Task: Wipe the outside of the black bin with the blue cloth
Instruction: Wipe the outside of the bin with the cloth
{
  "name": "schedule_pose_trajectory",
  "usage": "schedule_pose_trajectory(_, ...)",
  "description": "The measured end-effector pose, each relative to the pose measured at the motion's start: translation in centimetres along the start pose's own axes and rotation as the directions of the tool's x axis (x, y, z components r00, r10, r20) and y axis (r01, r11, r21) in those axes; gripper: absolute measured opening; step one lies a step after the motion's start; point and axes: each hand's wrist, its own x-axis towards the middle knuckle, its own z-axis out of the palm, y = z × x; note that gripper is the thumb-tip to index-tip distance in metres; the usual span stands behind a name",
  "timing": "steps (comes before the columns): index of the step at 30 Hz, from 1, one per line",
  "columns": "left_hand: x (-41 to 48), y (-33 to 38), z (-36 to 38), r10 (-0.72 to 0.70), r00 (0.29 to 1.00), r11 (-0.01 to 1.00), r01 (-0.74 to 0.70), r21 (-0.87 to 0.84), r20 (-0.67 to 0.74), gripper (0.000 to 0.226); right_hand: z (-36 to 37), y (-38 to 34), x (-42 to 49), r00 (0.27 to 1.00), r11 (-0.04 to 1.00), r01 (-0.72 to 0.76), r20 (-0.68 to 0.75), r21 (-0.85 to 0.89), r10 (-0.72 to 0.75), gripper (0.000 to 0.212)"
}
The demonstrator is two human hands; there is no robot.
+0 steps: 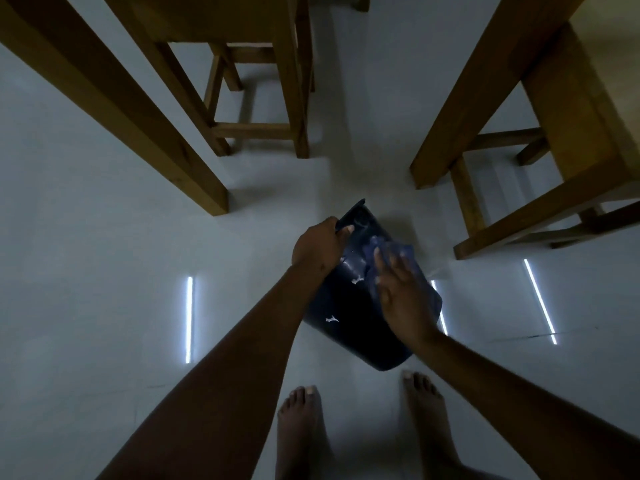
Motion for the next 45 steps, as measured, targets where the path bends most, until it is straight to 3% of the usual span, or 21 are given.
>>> schedule_pose_trajectory(4, 0.5, 0.0, 0.0, -0.039, 0.999, 0.999, 0.04, -0.031, 0.024, 0.033, 0.9, -1.7, -1.8, 0.958, 0.952, 0.286, 0.058, -0.113, -0.281, 0.056)
schedule_pose_trajectory(5, 0.5, 0.1, 0.1, -0.038, 0.999, 0.999, 0.039, -0.025, 0.028, 0.034, 0.4, -1.5, -0.4, 0.963, 0.957, 0.269, 0.051, -0.104, -0.265, 0.056)
schedule_pose_trajectory(7, 0.7, 0.5, 0.1, -0.038, 0.999, 0.999, 0.038, -0.011, 0.037, 0.036, -0.4, -0.2, 1.6, 0.994, 0.995, 0.095, 0.042, 0.016, -0.096, 0.058)
schedule_pose_trajectory(9, 0.9, 0.3, 0.2, -0.05, 0.997, 0.999, 0.051, -0.016, 0.051, 0.035, 0.2, 0.5, 1.0, 0.999, 0.999, 0.031, 0.008, -0.018, -0.031, 0.06)
schedule_pose_trajectory(12, 0.4, -0.8, 0.1, -0.063, 0.997, 0.997, 0.065, -0.029, 0.052, 0.036, 1.7, -0.9, -3.2, 0.974, 0.96, 0.228, 0.034, -0.165, -0.226, 0.067)
schedule_pose_trajectory(15, 0.2, -0.9, 0.2, -0.066, 0.996, 0.996, 0.069, -0.06, 0.054, 0.037, 1.4, -1.0, -2.0, 0.929, 0.905, 0.371, 0.072, -0.207, -0.364, 0.058)
schedule_pose_trajectory(20, 1.5, 0.5, -0.1, -0.067, 0.991, 0.993, 0.078, -0.093, 0.118, 0.028, 0.0, 0.3, 0.4, 1.0, 1.0, 0.014, 0.01, -0.001, -0.014, 0.058)
schedule_pose_trajectory(26, 0.7, -0.5, -0.2, -0.054, 0.991, 0.991, 0.068, -0.113, 0.123, 0.025, 1.4, -0.3, -1.8, 0.958, 0.944, 0.287, 0.058, -0.164, -0.282, 0.061)
schedule_pose_trajectory(30, -0.1, -0.6, -1.3, 0.075, 0.981, 0.942, -0.01, -0.337, 0.181, 0.022, 0.1, 1.4, 1.2, 0.994, 0.991, 0.107, 0.008, -0.084, -0.107, 0.056)
schedule_pose_trajectory(34, -3.2, -3.7, -0.8, 0.058, 0.992, 0.983, -0.036, -0.182, 0.116, 0.032, -1.2, 2.3, 2.7, 0.997, 0.982, -0.079, 0.003, 0.169, 0.08, 0.054)
schedule_pose_trajectory(37, -2.3, -2.8, -0.4, 0.07, 0.997, 0.99, -0.066, -0.126, 0.028, 0.035, -0.2, 0.3, -1.0, 0.997, 0.998, 0.065, -0.032, 0.002, -0.065, 0.054)
schedule_pose_trajectory(41, -0.7, -1.7, -0.3, 0.08, 0.997, 0.995, -0.08, -0.056, -0.006, 0.036, 0.7, -0.4, -0.5, 0.976, 0.976, 0.215, 0.008, 0.023, -0.216, 0.056)
schedule_pose_trajectory(45, -0.4, -1.2, -0.1, 0.064, 0.998, 0.997, -0.065, -0.036, -0.014, 0.036, -0.4, 1.2, 2.6, 1.0, 0.977, -0.007, 0.002, 0.214, 0.006, 0.053)
